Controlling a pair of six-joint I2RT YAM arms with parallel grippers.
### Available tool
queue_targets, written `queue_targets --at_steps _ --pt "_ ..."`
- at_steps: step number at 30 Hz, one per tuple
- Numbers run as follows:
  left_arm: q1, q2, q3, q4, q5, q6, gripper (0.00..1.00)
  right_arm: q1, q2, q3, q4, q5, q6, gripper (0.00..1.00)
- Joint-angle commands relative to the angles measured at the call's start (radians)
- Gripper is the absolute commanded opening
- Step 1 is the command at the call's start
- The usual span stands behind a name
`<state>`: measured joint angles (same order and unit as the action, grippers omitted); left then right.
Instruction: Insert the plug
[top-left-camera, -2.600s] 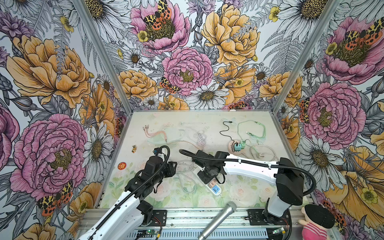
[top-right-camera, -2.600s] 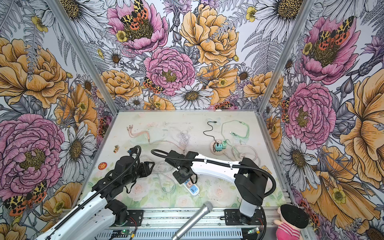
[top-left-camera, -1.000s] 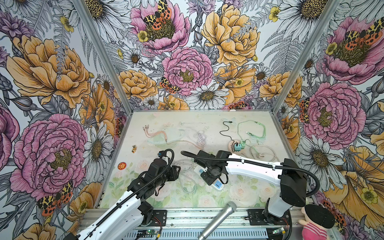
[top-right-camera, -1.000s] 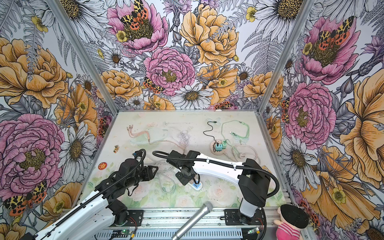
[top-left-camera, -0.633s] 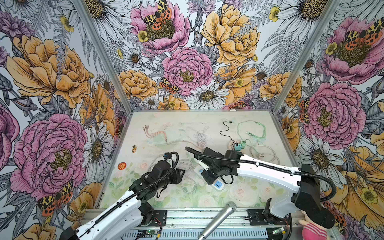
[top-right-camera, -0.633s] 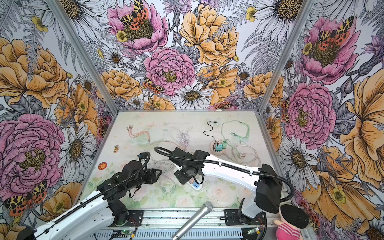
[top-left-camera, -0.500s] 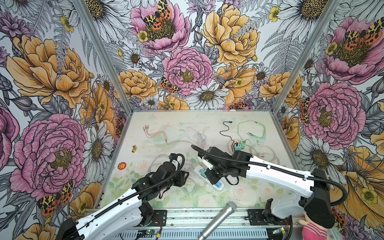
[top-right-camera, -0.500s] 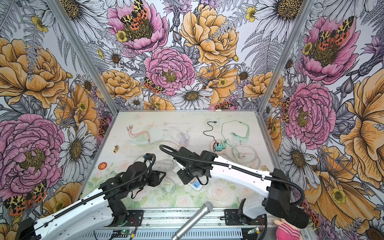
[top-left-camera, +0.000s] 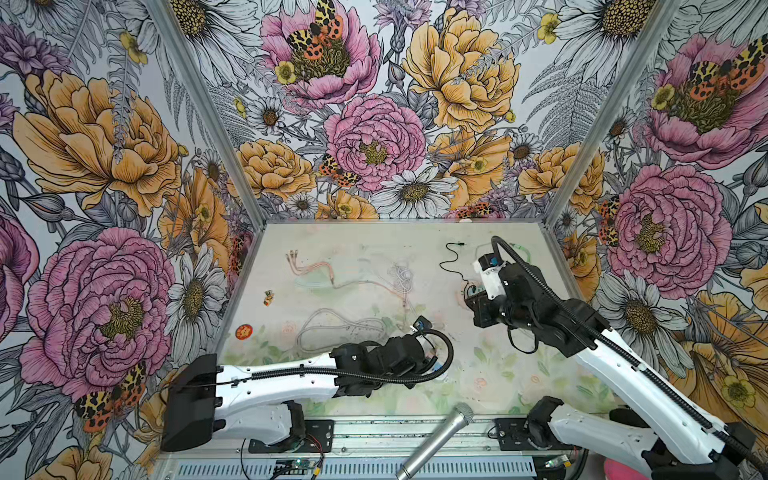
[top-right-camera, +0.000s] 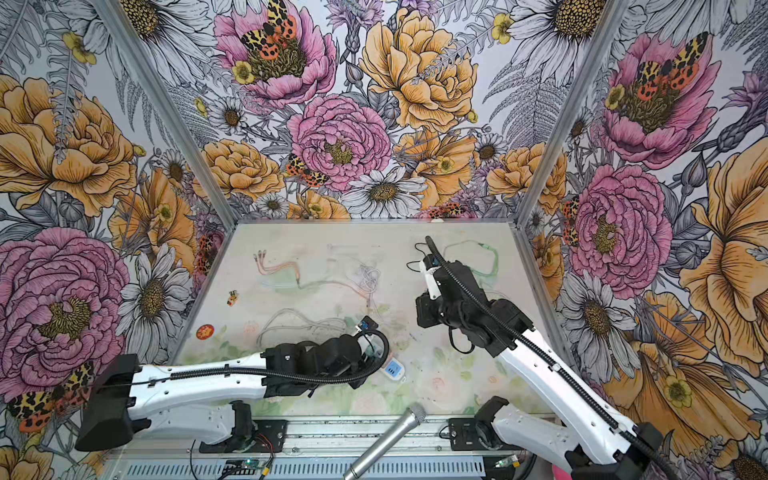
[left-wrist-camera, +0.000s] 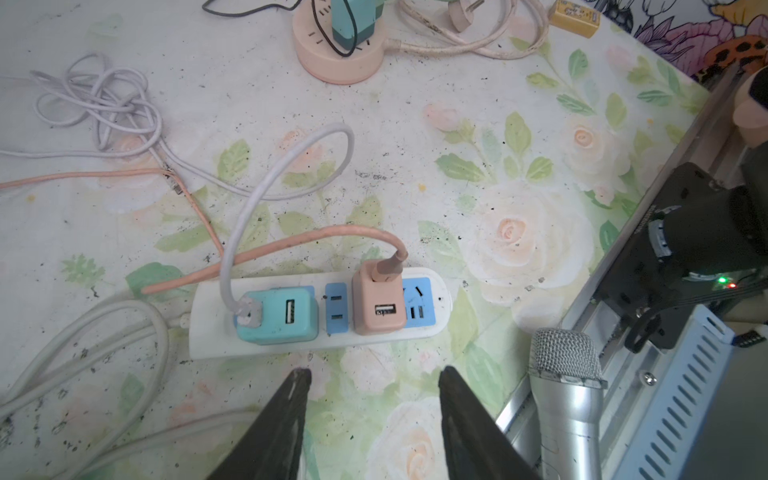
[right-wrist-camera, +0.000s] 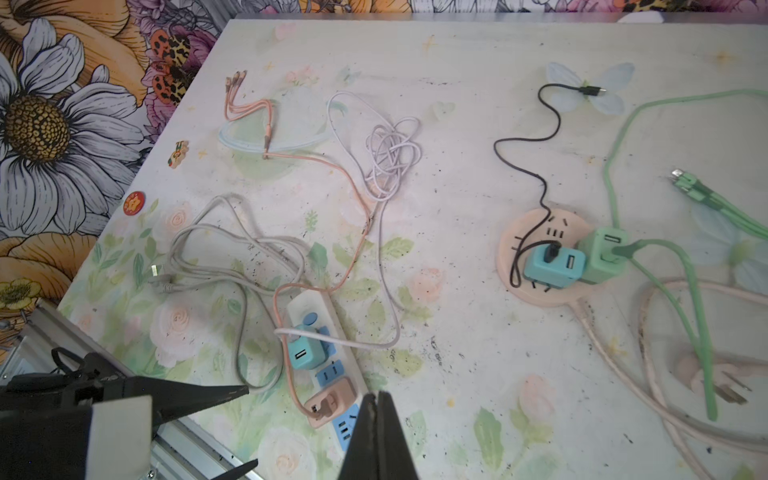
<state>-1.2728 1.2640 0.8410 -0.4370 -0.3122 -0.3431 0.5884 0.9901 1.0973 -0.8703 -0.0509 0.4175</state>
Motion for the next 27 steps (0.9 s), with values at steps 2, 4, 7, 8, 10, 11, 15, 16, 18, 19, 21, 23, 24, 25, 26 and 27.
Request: queue_targets --at_steps 2,4,7,8,10,11,15,16,18,19,21,23,24,25,26,27 --pt "0.001 0.058 0.056 0.016 -0.029 0.078 0.57 -0.105 -0.034 -0.059 0.061 -0.116 -0.016 0.04" --pt "0.003 0.082 0.065 0.026 -0.012 0.092 0.59 -0.136 -0.041 -0.078 0.073 -0.136 -0.014 0.07" --pt "0.003 0.127 0.078 0.03 0.006 0.101 0.59 -0.17 -0.039 -0.102 0.094 -0.168 -0.01 0.09" --pt "0.004 0.141 0.079 0.037 0.017 0.105 0.59 -0.18 -0.038 -0.109 0.101 -0.175 -0.008 0.09" --pt "0.009 0.165 0.083 0.051 0.047 0.11 0.59 -0.194 -0.034 -0.12 0.117 -0.188 -0.005 0.11" --pt "0.01 0.178 0.087 0.057 0.06 0.113 0.59 -0.2 -0.032 -0.124 0.123 -0.193 -0.004 0.11" --pt "0.017 0.221 0.101 0.074 0.078 0.121 0.57 -0.216 -0.021 -0.134 0.143 -0.216 -0.002 0.11" --pt "0.024 0.232 0.106 0.073 0.082 0.118 0.56 -0.219 -0.018 -0.134 0.146 -0.223 -0.002 0.11" --pt "0.035 0.244 0.108 0.081 0.079 0.109 0.54 -0.223 -0.019 -0.138 0.15 -0.23 -0.002 0.11" --pt "0.043 0.248 0.105 0.091 0.085 0.103 0.53 -0.224 -0.02 -0.141 0.152 -0.23 -0.002 0.11" --pt "0.056 0.249 0.097 0.108 0.091 0.09 0.52 -0.226 -0.022 -0.147 0.154 -0.231 -0.002 0.11" --pt "0.068 0.248 0.092 0.11 0.09 0.082 0.51 -0.228 -0.022 -0.154 0.158 -0.237 -0.002 0.11" --pt "0.07 0.248 0.089 0.11 0.091 0.078 0.51 -0.229 -0.02 -0.159 0.159 -0.241 -0.002 0.12" --pt "0.074 0.248 0.088 0.11 0.093 0.079 0.51 -0.229 -0.021 -0.161 0.161 -0.244 -0.003 0.12" --pt "0.076 0.251 0.085 0.11 0.096 0.079 0.5 -0.231 -0.019 -0.164 0.162 -0.246 -0.002 0.12" --pt "0.075 0.255 0.086 0.11 0.096 0.079 0.5 -0.232 -0.018 -0.166 0.164 -0.248 -0.005 0.12"
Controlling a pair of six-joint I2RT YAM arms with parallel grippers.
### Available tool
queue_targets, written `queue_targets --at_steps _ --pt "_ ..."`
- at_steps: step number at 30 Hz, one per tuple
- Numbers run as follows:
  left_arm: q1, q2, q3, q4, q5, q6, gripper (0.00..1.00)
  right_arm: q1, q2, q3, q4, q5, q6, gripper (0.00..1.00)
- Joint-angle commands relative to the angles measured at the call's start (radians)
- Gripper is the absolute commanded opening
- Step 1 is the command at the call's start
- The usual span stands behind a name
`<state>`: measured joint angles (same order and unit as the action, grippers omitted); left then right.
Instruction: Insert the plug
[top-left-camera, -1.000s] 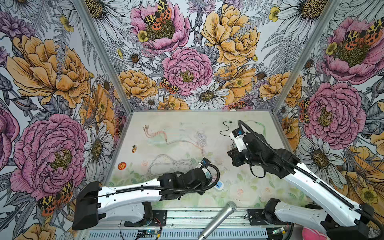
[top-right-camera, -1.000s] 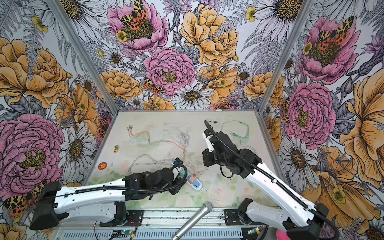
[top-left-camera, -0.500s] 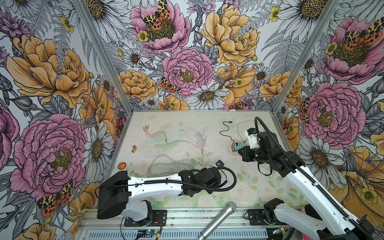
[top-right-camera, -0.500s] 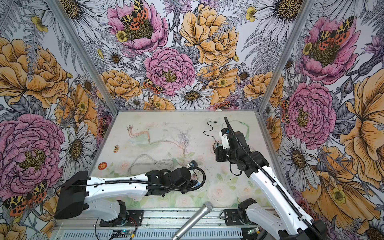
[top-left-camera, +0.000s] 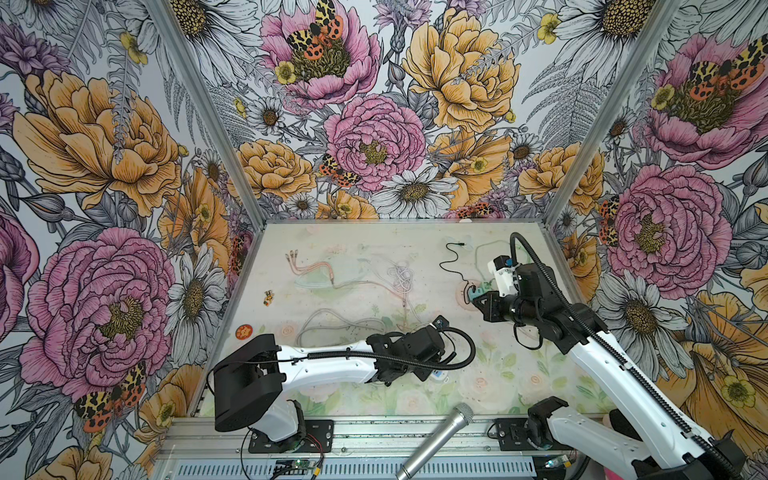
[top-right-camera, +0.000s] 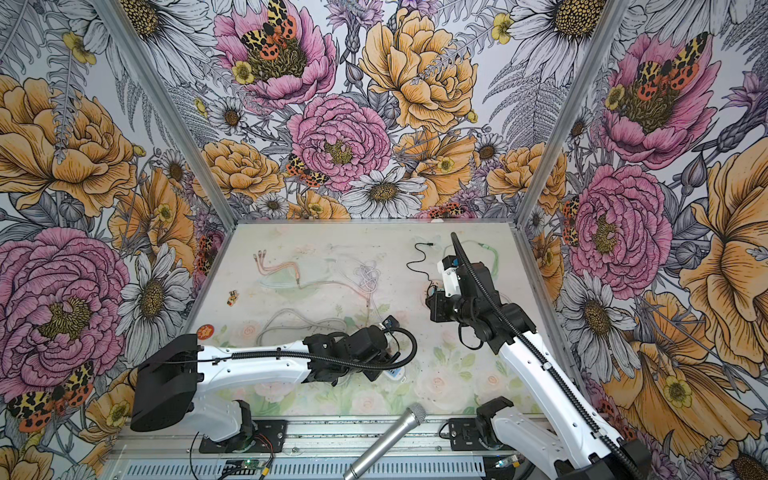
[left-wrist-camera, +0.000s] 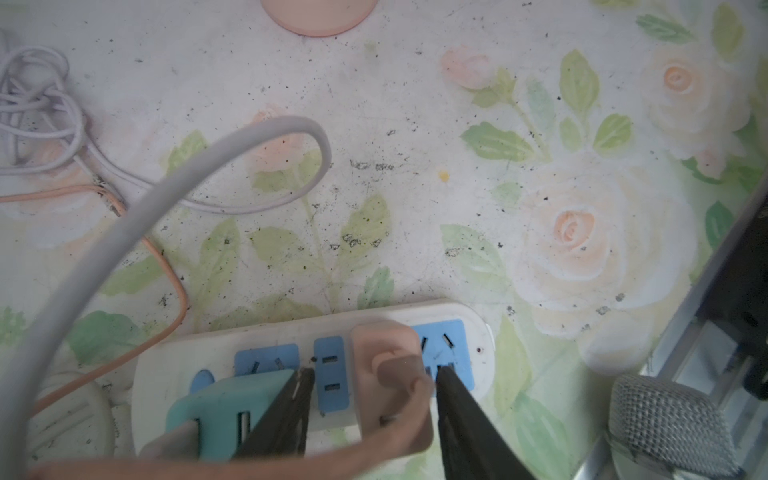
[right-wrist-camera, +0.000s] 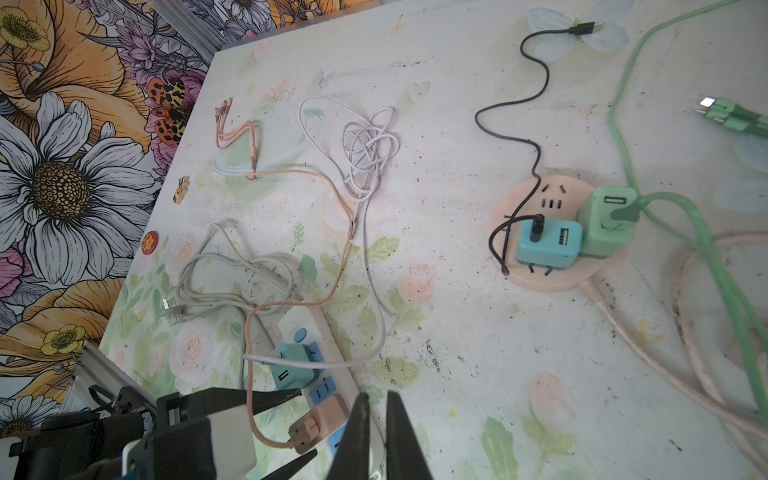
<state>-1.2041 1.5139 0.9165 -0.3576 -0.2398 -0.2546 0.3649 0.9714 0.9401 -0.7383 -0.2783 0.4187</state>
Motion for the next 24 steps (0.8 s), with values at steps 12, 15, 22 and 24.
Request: queue_targets --at_steps 12,15,22,24 --pt "-0.011 0.081 0.03 0.031 0.089 -0.029 0.42 -0.014 0.003 -0.034 0.05 -0.038 -0.004 0.12" --pt "-0.001 0.08 0.019 0.032 0.082 -0.043 0.25 -0.016 0.008 -0.034 0.053 -0.039 -0.006 0.12" --pt "0.015 0.074 0.003 0.034 0.111 -0.066 0.23 -0.017 0.011 -0.039 0.056 -0.045 -0.006 0.12" --pt "0.018 0.081 -0.005 0.035 0.115 -0.084 0.23 -0.018 0.01 -0.042 0.056 -0.045 -0.008 0.12"
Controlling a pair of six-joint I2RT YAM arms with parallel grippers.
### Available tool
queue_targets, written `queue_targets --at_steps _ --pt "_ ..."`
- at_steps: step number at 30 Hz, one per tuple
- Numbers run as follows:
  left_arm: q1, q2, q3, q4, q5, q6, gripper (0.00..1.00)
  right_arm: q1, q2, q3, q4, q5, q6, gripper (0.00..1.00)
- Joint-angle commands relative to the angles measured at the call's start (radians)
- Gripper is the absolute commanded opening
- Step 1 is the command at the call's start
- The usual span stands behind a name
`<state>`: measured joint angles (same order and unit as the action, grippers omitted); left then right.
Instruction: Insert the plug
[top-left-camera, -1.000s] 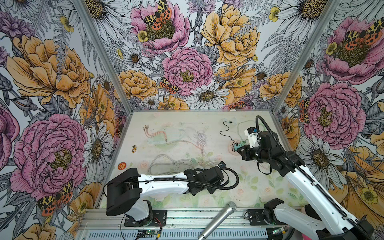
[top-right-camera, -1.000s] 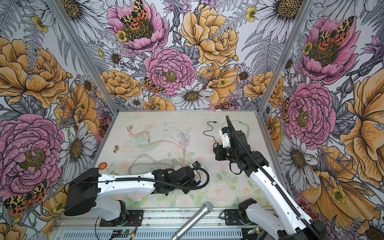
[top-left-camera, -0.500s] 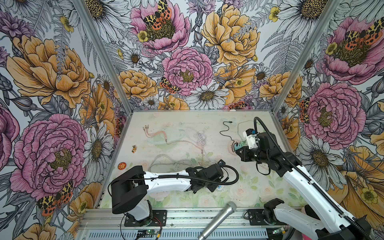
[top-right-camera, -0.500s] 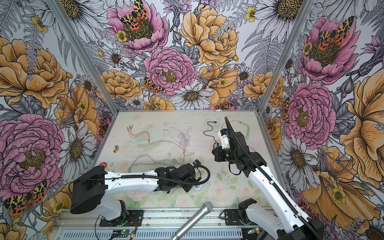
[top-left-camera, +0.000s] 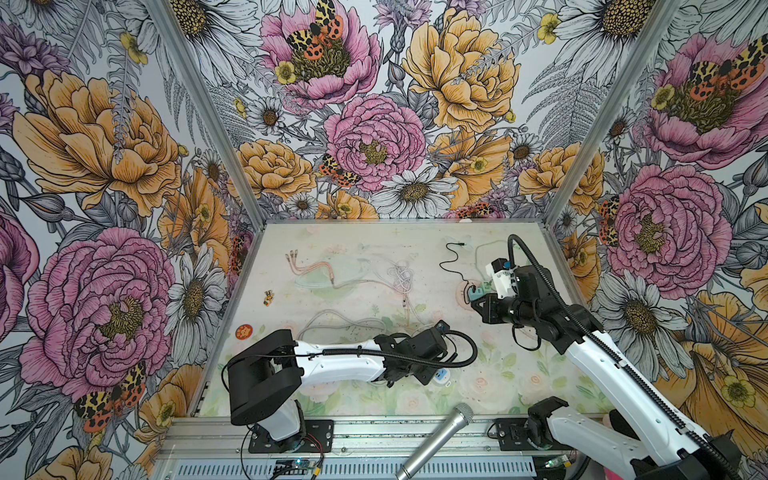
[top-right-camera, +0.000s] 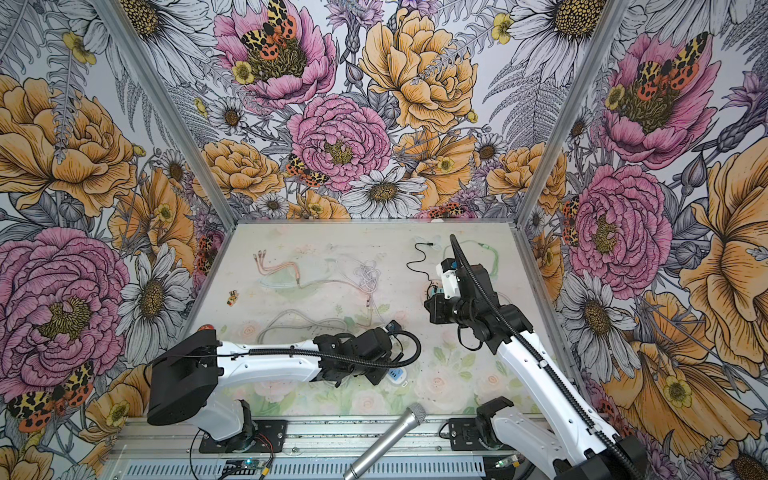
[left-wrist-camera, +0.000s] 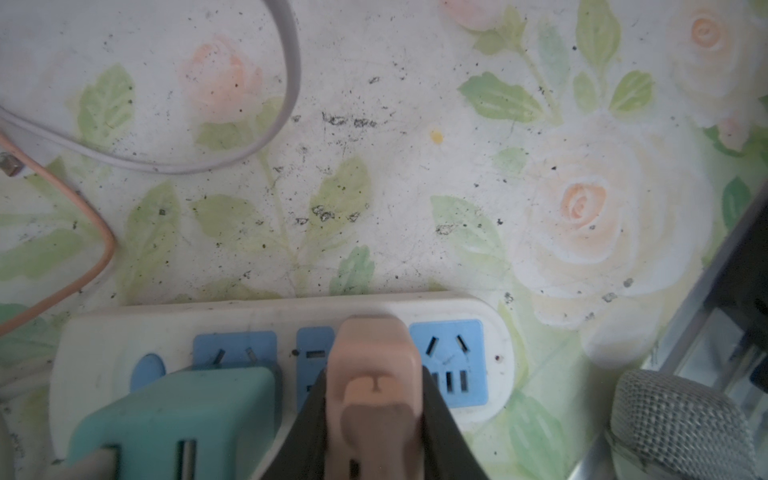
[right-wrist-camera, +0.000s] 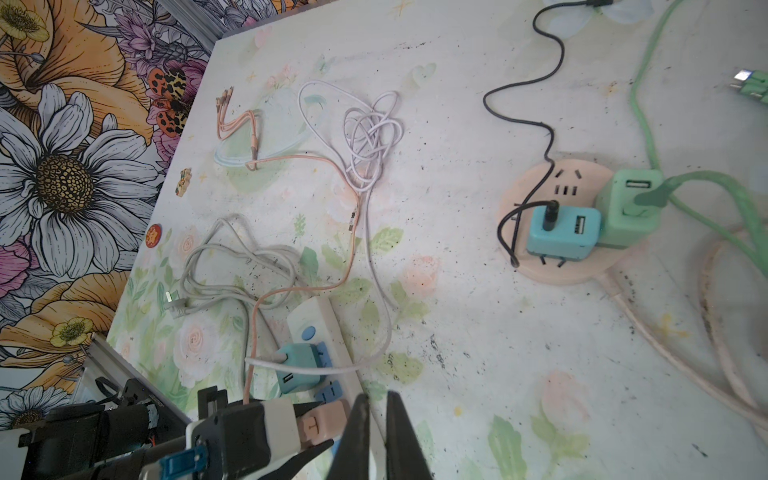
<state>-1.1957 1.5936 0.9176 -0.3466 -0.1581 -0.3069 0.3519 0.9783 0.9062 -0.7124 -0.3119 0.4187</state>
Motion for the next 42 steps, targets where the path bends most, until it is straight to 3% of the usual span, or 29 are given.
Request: queue_targets --at_steps 1,16,27,42 --pt "0.011 0.006 -0.01 0.024 0.038 -0.04 0.23 -0.004 0.005 -0.009 0.03 -0.013 -0.008 0.12" --pt "-0.05 0.102 -0.04 0.02 0.021 -0.07 0.21 -0.006 -0.007 -0.056 0.04 -0.019 -0.008 0.12" --pt "-0.05 0.166 0.034 -0.14 -0.129 -0.094 0.19 -0.006 -0.013 -0.067 0.052 -0.012 -0.004 0.12" --pt "0.038 0.171 -0.012 -0.138 -0.149 -0.112 0.19 -0.016 -0.018 -0.066 0.053 0.023 -0.006 0.13"
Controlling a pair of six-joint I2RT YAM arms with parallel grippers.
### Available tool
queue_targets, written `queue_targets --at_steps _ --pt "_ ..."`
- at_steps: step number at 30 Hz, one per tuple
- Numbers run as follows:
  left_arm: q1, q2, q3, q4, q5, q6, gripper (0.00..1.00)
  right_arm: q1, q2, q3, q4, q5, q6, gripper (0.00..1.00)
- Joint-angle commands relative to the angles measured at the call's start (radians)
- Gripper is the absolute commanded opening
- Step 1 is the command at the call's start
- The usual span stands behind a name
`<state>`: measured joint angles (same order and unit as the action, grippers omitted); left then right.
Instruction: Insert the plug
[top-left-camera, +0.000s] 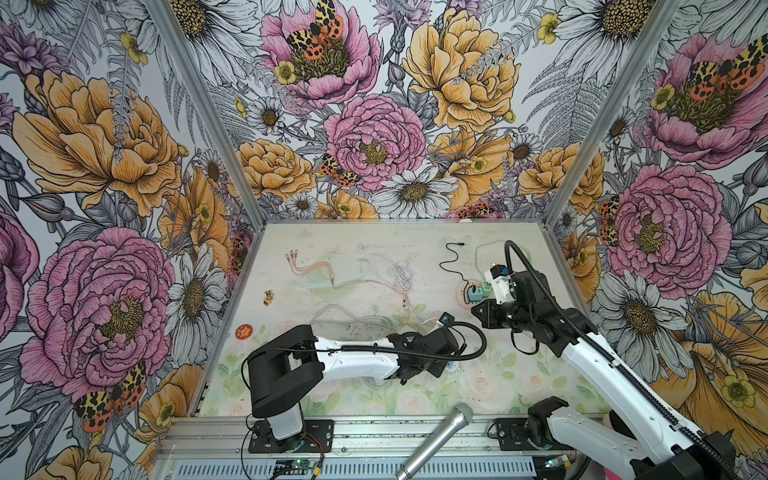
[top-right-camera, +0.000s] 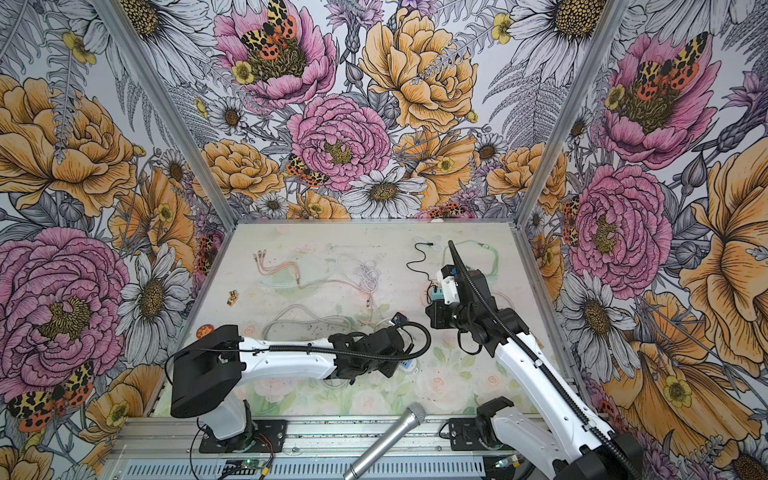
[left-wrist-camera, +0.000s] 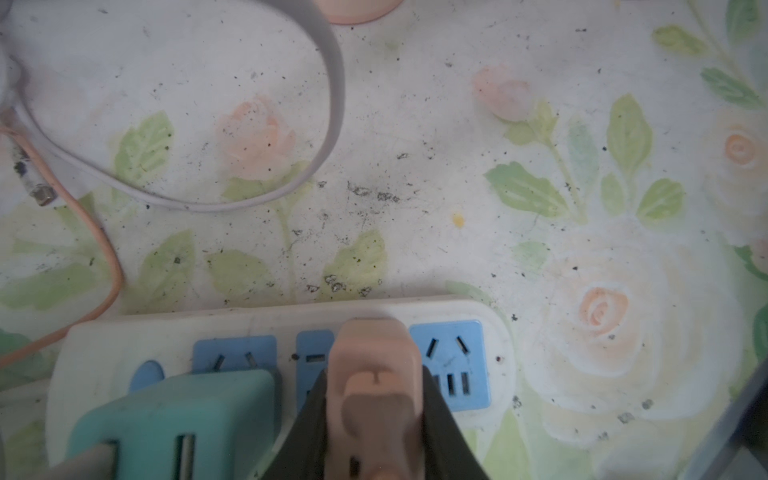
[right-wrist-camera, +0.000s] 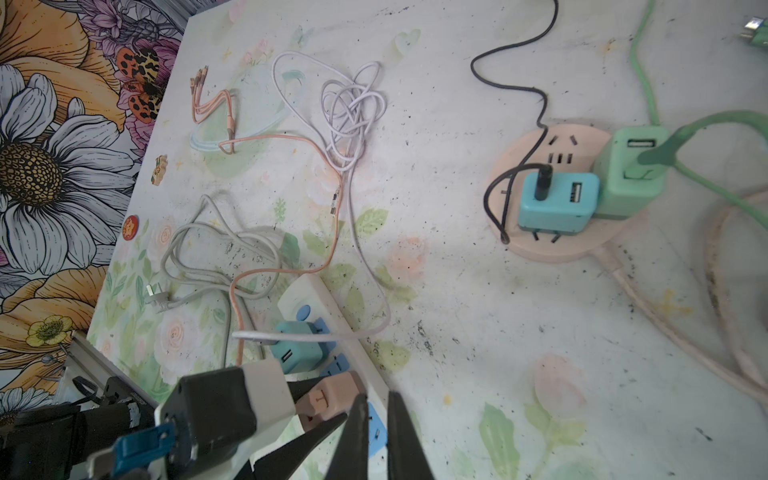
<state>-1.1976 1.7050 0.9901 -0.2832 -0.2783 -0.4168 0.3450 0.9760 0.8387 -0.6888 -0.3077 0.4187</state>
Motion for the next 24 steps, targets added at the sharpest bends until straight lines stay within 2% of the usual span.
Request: queue_targets --at_steps 1,7,11,19,24 --pt "0.048 0.056 -0.089 -0.201 -0.032 0.0 0.19 -0.009 -0.013 0.002 0.03 0.02 -0.004 0.13" --pt "0.126 0.073 -0.085 -0.189 -0.056 -0.007 0.2 -0.009 0.013 0.02 0.036 0.015 -0.008 0.13" --pt "0.189 0.082 -0.075 -0.14 -0.027 -0.028 0.2 -0.01 0.023 0.029 0.041 0.012 -0.009 0.13" --pt "0.23 0.19 0.009 -0.137 -0.045 -0.026 0.21 -0.01 0.054 0.044 0.059 0.01 -0.011 0.15" --pt "0.243 0.181 0.004 -0.139 -0.083 -0.038 0.24 -0.01 0.058 0.048 0.066 0.008 -0.01 0.17"
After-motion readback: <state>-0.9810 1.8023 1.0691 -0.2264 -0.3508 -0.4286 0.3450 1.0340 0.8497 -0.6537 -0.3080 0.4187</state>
